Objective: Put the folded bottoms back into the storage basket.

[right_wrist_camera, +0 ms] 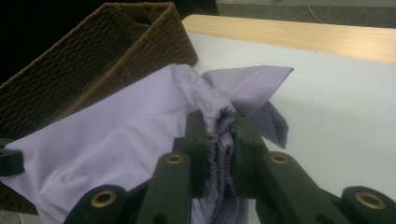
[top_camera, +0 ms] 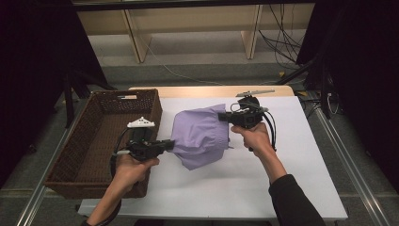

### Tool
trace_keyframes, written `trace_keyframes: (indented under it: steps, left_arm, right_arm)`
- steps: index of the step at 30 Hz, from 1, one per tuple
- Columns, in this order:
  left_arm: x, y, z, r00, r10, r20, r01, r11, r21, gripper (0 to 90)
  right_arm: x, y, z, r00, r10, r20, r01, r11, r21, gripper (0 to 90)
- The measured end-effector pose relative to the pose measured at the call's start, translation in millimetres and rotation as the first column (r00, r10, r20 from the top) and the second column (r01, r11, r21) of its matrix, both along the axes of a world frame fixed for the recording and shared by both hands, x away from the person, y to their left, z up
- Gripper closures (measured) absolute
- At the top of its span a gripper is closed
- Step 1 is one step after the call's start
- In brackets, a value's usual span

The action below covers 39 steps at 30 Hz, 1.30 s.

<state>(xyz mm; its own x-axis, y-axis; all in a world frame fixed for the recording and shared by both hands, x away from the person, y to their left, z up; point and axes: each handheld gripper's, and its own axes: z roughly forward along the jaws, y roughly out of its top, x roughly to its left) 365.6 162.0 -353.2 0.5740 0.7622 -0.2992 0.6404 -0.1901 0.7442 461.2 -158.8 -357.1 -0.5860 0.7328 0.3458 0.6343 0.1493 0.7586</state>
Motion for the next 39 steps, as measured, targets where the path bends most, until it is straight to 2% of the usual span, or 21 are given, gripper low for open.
trace_keyframes:
  steps: [5, 12, 24, 39]
  left_arm:
    - [0.5, 10.9, 9.4, 1.0000, -0.001, 0.005, 0.001, 0.9999, -0.010, 87.4]
    - [1.0, 20.6, 15.1, 1.0000, 0.000, 0.008, 0.000, 0.9999, -0.012, 87.4]
    - [1.8, 44.7, 26.5, 0.9993, 0.028, 0.025, -0.027, 0.9987, -0.044, 87.4]
    - [0.3, 68.6, 38.3, 0.9976, 0.055, 0.041, -0.053, 0.9964, -0.066, 87.4]
  right_arm:
    - [3.0, 7.5, 6.0, 0.9999, 0.011, 0.002, -0.011, 1.000, 0.016, 79.8]
    - [4.9, 17.8, 14.0, 0.9996, 0.025, 0.011, -0.025, 1.000, 0.005, 79.8]
    - [10.5, 41.5, 31.7, 0.9987, 0.046, 0.022, -0.046, 0.999, 0.001, 79.8]
    - [15.3, 65.2, 40.3, 0.9972, 0.069, 0.030, -0.070, 0.998, 0.011, 79.8]
